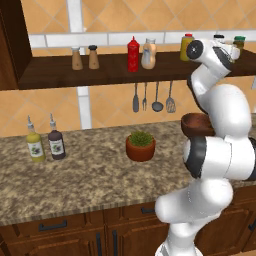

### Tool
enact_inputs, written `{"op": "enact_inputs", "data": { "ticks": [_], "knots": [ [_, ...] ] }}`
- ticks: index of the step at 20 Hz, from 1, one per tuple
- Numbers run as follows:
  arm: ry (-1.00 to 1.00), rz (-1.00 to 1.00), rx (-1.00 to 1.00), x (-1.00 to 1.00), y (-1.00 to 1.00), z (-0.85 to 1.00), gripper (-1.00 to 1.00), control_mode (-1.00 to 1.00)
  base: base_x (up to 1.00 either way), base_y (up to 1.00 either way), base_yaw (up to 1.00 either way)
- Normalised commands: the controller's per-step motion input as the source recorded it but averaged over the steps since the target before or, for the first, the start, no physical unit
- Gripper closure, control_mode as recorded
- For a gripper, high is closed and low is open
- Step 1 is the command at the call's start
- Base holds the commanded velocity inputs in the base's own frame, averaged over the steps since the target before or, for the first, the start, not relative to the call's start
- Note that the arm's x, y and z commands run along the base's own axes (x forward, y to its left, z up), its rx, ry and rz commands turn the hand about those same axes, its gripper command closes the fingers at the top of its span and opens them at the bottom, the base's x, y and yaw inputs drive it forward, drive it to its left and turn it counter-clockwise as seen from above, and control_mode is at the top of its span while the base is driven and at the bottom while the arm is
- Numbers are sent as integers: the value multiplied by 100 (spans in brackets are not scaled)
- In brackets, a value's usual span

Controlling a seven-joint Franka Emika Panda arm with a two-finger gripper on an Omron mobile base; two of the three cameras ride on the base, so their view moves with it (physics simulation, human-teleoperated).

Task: Put the shaker and condiment bottle from the counter next to their counterparts in the cabinet.

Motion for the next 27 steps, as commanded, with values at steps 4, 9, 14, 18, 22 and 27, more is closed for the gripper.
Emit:
{"op": "enact_inputs", "data": {
  "ticks": [4,9,14,18,22,27],
  "knots": [
    [-1,0,0,-85,41,12,-100,-100,0,0,0],
    [-4,5,0,-87,55,0,-100,-100,0,0,0],
    [-7,11,-1,-99,77,0,-100,-100,0,0,0],
    [-7,13,0,-100,73,0,-100,-100,0,0,0],
    [-7,9,-1,-100,74,0,-100,-100,0,0,0],
    [-7,5,-3,-98,79,0,-100,-100,0,0,0]
  ]
}}
